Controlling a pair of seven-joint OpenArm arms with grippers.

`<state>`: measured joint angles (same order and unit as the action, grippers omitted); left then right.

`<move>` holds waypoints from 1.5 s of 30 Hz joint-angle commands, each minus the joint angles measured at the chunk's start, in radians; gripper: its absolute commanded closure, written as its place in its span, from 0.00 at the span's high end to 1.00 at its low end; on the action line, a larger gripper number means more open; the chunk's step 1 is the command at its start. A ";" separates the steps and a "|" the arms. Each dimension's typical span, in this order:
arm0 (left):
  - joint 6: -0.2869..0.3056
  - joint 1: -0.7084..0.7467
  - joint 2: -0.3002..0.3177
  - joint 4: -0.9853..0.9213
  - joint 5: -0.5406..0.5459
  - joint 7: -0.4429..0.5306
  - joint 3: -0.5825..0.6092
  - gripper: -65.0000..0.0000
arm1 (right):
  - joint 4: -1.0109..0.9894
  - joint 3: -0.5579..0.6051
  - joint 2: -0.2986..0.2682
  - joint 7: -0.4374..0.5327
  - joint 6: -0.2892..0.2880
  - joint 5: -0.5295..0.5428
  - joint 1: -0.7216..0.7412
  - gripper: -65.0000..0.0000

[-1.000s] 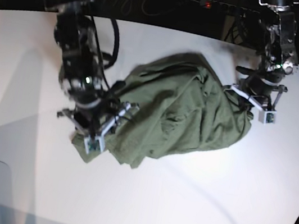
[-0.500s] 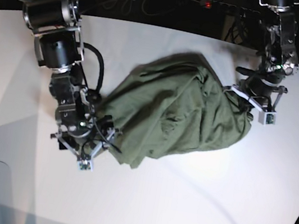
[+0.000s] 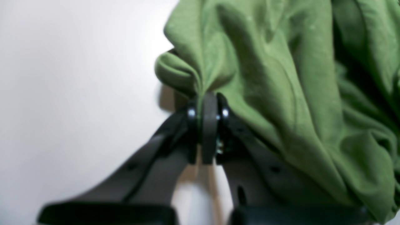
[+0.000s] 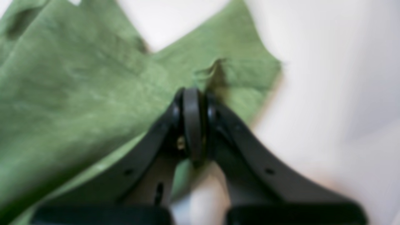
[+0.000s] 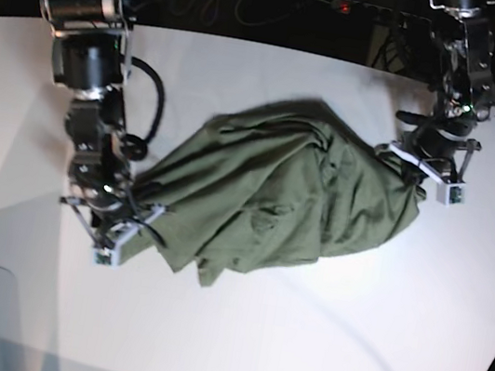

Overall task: Layout the t-shirt on the table in an organized manner, then fold the t-shirt properly
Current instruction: 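Grasp shirt edges with both grippers and pull them apart, then reach the left gripper into the shirt and grab another edge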

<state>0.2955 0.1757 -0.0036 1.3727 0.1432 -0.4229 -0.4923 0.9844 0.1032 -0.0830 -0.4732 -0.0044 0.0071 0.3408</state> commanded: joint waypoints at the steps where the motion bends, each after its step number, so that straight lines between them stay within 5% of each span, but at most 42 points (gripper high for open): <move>1: 0.001 -0.006 -0.002 0.020 0.008 0.020 -0.029 0.00 | 0.090 -0.013 -0.008 0.004 -0.001 -0.002 0.002 0.00; 10: 0.003 0.011 -0.092 0.089 0.009 0.015 -0.210 0.00 | 0.571 -0.112 -0.024 -0.149 0.001 -0.005 -0.193 0.00; 14: 0.003 0.045 -0.135 0.144 0.025 0.015 -0.260 0.00 | 0.597 -0.224 -0.024 -0.154 0.001 -0.005 -0.230 0.00; 20: 0.003 0.152 -0.140 0.198 0.226 0.014 -0.268 0.00 | 0.598 -0.389 -0.024 -0.157 0.001 -0.005 -0.231 0.00; 26: 0.003 0.183 -0.141 0.188 0.287 0.014 -0.268 0.00 | 0.589 -0.412 -0.024 -0.152 0.001 -0.003 -0.285 0.00; 29: 0.003 0.199 -0.144 0.201 0.290 0.012 -0.268 0.12 | 0.589 -0.412 -0.022 -0.150 -0.001 -0.002 -0.305 0.00; 34: 0.003 0.258 -0.146 0.291 0.293 0.012 -0.268 0.49 | 0.589 -0.412 -0.022 -0.152 -0.001 -0.002 -0.312 0.00; 40: 0.003 0.275 -0.137 0.425 0.385 0.014 -0.268 0.52 | 0.589 -0.412 -0.019 -0.155 -0.001 -0.002 -0.326 0.00; 45: 0.001 0.118 -0.103 0.380 0.370 0.012 -0.185 0.52 | 0.595 -0.411 -0.002 -0.150 -0.001 -0.002 -0.340 0.00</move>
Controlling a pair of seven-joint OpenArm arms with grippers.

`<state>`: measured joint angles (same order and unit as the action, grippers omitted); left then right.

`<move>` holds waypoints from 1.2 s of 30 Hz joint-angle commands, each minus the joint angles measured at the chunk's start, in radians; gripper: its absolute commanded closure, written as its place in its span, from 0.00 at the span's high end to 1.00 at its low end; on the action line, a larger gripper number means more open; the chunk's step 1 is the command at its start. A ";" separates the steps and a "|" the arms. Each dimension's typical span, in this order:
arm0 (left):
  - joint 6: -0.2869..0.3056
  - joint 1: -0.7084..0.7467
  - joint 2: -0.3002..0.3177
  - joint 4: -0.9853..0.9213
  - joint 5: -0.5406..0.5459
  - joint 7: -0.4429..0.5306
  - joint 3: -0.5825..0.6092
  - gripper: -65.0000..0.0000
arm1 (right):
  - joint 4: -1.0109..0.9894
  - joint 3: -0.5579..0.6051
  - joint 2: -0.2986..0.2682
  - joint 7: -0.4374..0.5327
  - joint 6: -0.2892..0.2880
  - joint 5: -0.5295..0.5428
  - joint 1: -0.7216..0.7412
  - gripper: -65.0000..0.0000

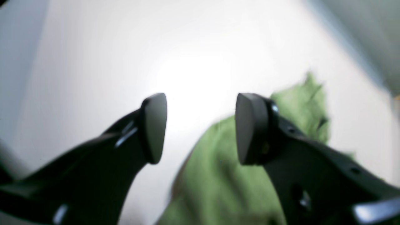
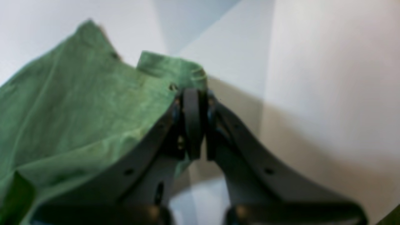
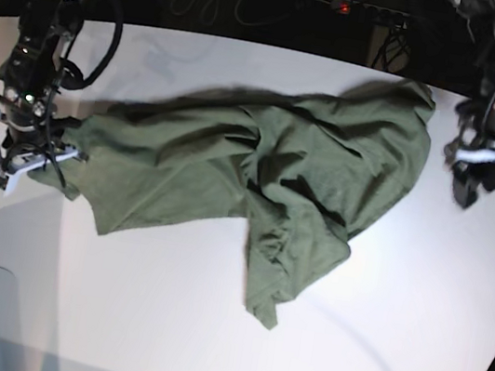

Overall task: Layout the t-shirt on the table in an organized manner, then fold the t-shirt properly
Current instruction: 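Reach the left gripper into the shirt and grab another edge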

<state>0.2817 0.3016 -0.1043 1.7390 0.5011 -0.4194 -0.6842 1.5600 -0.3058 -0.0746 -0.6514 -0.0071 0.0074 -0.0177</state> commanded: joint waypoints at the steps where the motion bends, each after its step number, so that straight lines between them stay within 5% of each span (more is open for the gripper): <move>1: 0.015 -0.041 0.005 -0.014 -0.005 0.009 0.044 0.52 | 0.017 -0.002 -0.008 0.028 0.002 -0.002 0.017 0.00; 8: 0.006 -0.290 0.018 -0.348 -0.097 0.015 0.263 0.52 | 0.013 0.004 0.011 0.028 0.002 -0.002 -0.001 0.00; 19: 0.008 -0.523 0.018 -0.767 -0.097 0.018 0.281 0.51 | 0.013 0.035 0.009 0.022 0.002 -0.002 -0.011 0.00; 21: 0.006 -0.551 0.018 -0.805 -0.092 0.020 0.281 0.42 | 0.013 0.035 0.009 0.022 0.002 -0.002 -0.011 0.00; 25: 0.011 -0.603 0.010 -0.782 -0.086 0.020 0.277 0.00 | 0.013 0.035 0.009 0.022 0.002 -0.002 -0.011 0.00; 36: 0.001 -0.809 -0.030 -0.781 -0.098 0.020 0.278 0.03 | 0.013 0.035 0.005 0.023 0.002 -0.004 -0.011 0.00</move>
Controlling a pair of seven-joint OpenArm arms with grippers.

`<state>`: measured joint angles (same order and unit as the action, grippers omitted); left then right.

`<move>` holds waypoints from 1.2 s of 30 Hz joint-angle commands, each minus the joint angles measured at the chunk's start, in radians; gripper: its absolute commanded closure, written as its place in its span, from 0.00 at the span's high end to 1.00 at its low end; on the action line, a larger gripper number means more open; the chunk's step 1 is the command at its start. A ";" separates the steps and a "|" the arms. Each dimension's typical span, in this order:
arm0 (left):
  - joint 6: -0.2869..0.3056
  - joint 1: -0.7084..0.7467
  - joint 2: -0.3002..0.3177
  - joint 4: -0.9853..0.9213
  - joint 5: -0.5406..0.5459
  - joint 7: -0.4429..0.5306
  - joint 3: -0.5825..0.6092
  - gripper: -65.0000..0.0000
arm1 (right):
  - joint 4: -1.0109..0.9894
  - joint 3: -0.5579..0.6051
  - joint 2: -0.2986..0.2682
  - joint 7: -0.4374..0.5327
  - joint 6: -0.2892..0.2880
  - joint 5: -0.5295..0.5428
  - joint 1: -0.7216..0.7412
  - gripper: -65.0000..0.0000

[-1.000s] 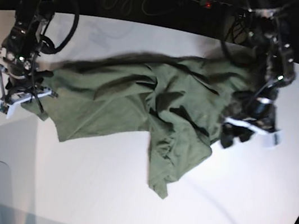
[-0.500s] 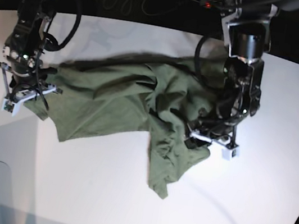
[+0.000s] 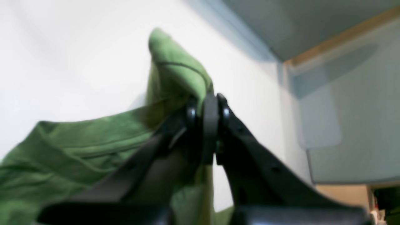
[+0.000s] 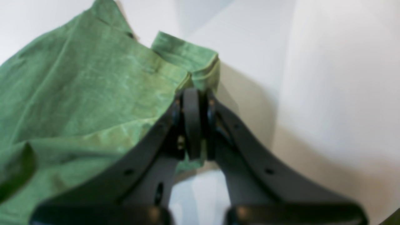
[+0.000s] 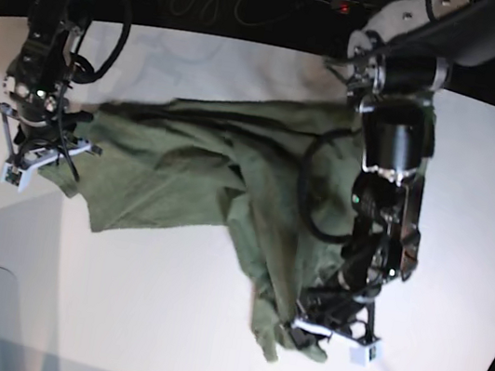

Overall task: Layout the t-shirt on the table in an organized manner, then fold the t-shirt properly
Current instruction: 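Reach the left gripper into the shirt and grab another edge, then drag the held edge with the left gripper away from the right gripper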

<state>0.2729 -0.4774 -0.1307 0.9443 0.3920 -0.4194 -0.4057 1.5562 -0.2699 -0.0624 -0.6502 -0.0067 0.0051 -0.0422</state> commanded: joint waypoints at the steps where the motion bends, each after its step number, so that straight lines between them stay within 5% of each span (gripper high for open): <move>1: 0.010 -0.051 0.003 -0.011 0.011 0.020 -0.003 0.05 | 0.017 -0.001 -0.007 0.022 0.001 -0.001 0.014 0.00; 4: 0.010 -0.093 0.039 -0.086 0.012 0.020 -0.002 0.17 | 0.017 -0.001 -0.007 0.020 0.001 -0.001 0.014 0.00; 10: 0.018 -0.143 0.098 -0.270 0.023 0.050 -0.006 0.73 | 0.017 -0.001 -0.004 0.020 0.001 -0.001 0.014 0.00; 14: 0.015 -0.093 0.102 -0.272 0.023 0.119 -0.006 1.00 | 0.017 -0.001 -0.001 0.020 0.001 -0.001 0.014 0.00; 27: 0.013 0.233 0.231 -0.034 0.023 0.124 -0.006 1.00 | 0.017 -0.001 -0.001 0.020 0.001 -0.001 0.014 0.00; 36: 0.022 0.354 0.236 -0.009 0.022 0.123 0.003 1.00 | 0.017 -0.001 -0.001 0.020 0.001 -0.001 0.012 0.00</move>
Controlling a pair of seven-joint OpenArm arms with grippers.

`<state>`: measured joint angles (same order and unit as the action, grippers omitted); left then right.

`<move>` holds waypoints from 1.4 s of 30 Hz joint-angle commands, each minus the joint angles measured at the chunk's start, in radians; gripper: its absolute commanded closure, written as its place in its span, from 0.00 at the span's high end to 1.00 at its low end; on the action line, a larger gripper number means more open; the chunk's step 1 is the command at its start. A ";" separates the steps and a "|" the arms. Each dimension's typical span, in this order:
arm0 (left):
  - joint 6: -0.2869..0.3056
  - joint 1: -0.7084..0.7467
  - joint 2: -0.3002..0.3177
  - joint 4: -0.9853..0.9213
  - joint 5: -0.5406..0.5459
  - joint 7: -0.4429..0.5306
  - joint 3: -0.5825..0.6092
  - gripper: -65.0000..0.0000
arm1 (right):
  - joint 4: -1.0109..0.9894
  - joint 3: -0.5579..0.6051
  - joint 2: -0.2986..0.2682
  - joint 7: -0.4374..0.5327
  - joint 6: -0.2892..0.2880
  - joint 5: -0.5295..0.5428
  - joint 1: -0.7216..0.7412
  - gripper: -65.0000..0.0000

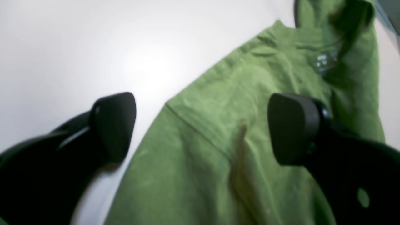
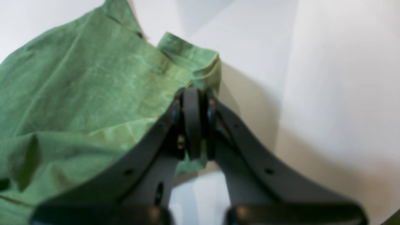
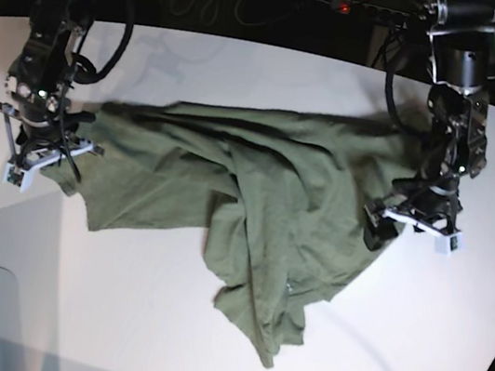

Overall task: Layout the t-shirt on the table in an organized manner, then fold the t-shirt properly
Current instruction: 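Drag the held edge with the left gripper away from the right gripper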

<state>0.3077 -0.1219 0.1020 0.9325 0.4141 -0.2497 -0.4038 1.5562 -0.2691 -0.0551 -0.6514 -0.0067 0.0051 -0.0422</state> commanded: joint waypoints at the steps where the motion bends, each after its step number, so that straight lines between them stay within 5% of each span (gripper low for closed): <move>1: -0.011 0.003 0.003 0.001 -0.001 -0.047 0.001 1.00 | 0.017 -0.002 -0.009 0.022 0.001 -0.001 0.012 0.00; 3: -0.009 0.003 0.000 0.001 -0.001 -0.047 0.003 0.99 | 0.017 -0.002 -0.009 0.022 0.001 -0.001 0.011 0.00; 5: -0.009 0.003 -0.002 0.001 -0.001 -0.047 0.001 0.81 | 0.017 -0.002 -0.009 0.023 0.001 -0.001 0.001 0.00; 10: -0.014 0.003 -0.003 0.001 -0.001 -0.047 -0.008 0.08 | 0.017 -0.002 -0.009 0.022 0.001 -0.001 -0.017 0.00; 11: -0.015 0.001 -0.003 0.001 -0.001 -0.047 -0.008 0.00 | 0.017 -0.002 -0.009 0.023 0.001 -0.001 -0.022 0.00; 26: -0.012 0.215 0.003 0.279 0.208 -0.049 -0.338 0.00 | 0.046 -0.002 -0.009 0.020 0.001 0.000 -0.083 0.01; 36: -0.011 0.294 -0.005 0.291 0.220 -0.047 -0.426 0.00 | 0.186 -0.006 -0.009 -0.015 0.001 0.000 -0.150 0.50; 42: -0.011 0.313 -0.005 0.288 0.220 -0.047 -0.421 0.00 | 0.278 0.103 -0.018 -0.018 0.000 0.000 -0.134 0.57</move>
<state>0.2844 0.1909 0.0837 1.2060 0.6258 -0.3164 -0.8230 1.8187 -0.1627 -0.0719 -0.6888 -0.0048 -0.0025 -0.1837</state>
